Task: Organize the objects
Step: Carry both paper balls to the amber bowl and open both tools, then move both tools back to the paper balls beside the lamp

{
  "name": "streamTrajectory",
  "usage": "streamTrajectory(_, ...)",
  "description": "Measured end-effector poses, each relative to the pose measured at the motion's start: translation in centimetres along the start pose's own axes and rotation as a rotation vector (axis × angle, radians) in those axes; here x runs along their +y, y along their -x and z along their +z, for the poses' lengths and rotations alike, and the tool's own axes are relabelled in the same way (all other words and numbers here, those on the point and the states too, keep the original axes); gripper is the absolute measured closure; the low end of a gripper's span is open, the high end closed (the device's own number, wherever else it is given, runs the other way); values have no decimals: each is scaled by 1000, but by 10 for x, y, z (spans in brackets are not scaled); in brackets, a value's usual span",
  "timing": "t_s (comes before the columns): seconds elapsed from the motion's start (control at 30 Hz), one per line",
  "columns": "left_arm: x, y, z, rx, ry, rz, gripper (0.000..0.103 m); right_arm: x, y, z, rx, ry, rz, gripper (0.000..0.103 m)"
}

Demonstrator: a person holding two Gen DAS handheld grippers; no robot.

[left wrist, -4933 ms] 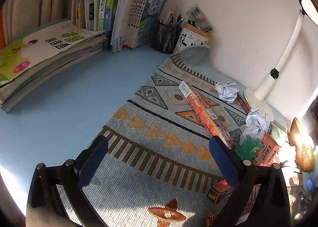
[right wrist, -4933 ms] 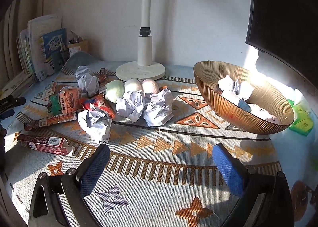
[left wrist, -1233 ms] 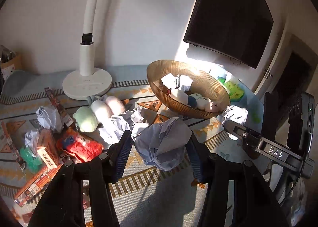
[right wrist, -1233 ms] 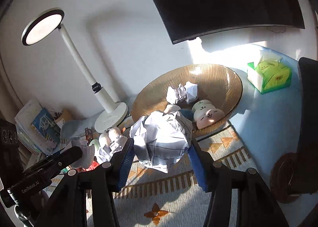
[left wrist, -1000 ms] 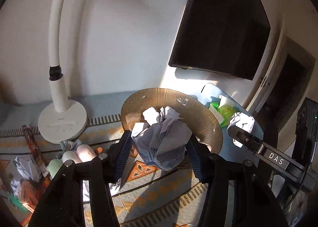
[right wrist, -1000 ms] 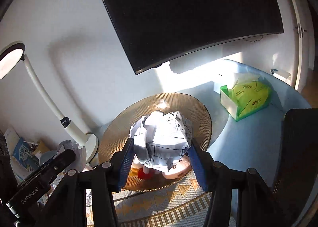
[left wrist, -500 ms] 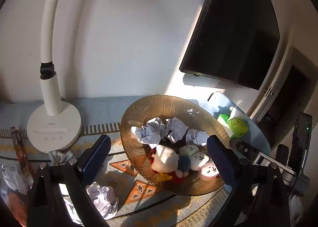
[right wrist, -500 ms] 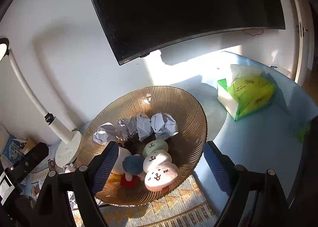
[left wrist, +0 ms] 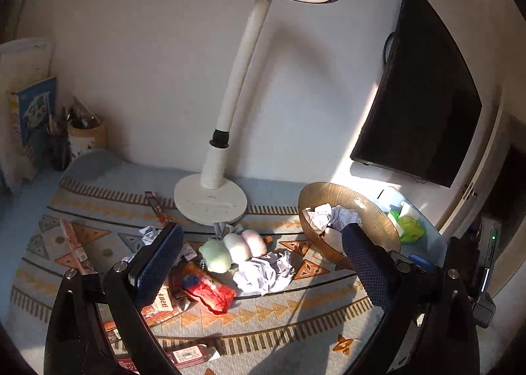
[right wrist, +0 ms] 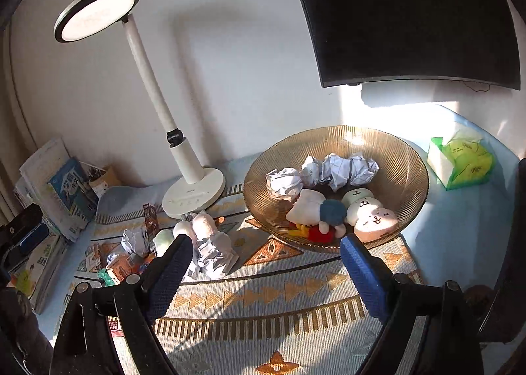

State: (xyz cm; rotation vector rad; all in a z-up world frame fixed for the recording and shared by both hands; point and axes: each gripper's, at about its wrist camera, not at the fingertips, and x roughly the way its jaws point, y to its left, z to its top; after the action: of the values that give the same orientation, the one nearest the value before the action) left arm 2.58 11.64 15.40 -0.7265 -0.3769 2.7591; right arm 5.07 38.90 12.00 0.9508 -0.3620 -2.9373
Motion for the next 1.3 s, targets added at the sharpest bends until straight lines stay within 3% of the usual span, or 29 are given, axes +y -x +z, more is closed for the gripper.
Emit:
streamTrajectory(0.1,43,29,-5,-47,61,90,6,17,-9,-14,25,34,21,11)
streamTrajectory(0.2,89,46,-15,-78,102,243,6,25,-30,-31,73,48,24,11)
streamTrajectory(0.3,136,48,-30,-67,162,376,6,25,-53,-47,139,25,34,11)
streamTrajectory(0.43,182,35,-51,-36,202,474,6,20,-71,-58,175,-5,28,11)
streamTrajectory(0.6,208,12,-78,10,206,537,6,13,-85,-67,215,-28,20,11)
streamTrajectory(0.67,213,3,-80,68,227,547,6,10,-85,-67,206,-44,16,11)
streamTrajectory(0.93,199,5,-84,57,160,537,6,4,-91,-68,230,-79,-1,11)
streamTrajectory(1.3,206,5,-84,63,191,530,5,19,-94,-73,245,-4,-36,11)
